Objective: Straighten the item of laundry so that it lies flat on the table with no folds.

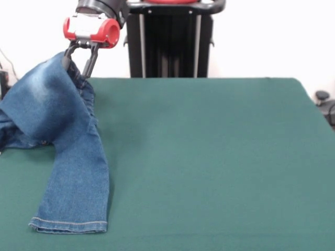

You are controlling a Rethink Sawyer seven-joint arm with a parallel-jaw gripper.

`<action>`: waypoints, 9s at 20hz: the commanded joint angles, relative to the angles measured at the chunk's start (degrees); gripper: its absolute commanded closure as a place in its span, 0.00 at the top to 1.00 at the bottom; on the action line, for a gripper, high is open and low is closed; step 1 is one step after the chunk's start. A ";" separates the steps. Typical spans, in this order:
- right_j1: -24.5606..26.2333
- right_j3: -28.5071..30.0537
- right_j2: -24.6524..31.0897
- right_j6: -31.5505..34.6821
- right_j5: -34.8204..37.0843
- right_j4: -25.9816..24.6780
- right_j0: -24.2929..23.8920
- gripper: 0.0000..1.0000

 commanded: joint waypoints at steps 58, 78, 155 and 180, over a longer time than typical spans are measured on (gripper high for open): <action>4.25 -1.83 5.39 4.00 5.38 -3.62 0.14 1.00; -7.29 -6.66 -2.79 -1.98 11.74 -13.54 7.47 1.00; 15.40 -18.32 -13.52 -25.03 -11.51 -20.11 12.43 1.00; 17.47 -21.57 -10.89 31.83 14.43 -53.53 17.98 1.00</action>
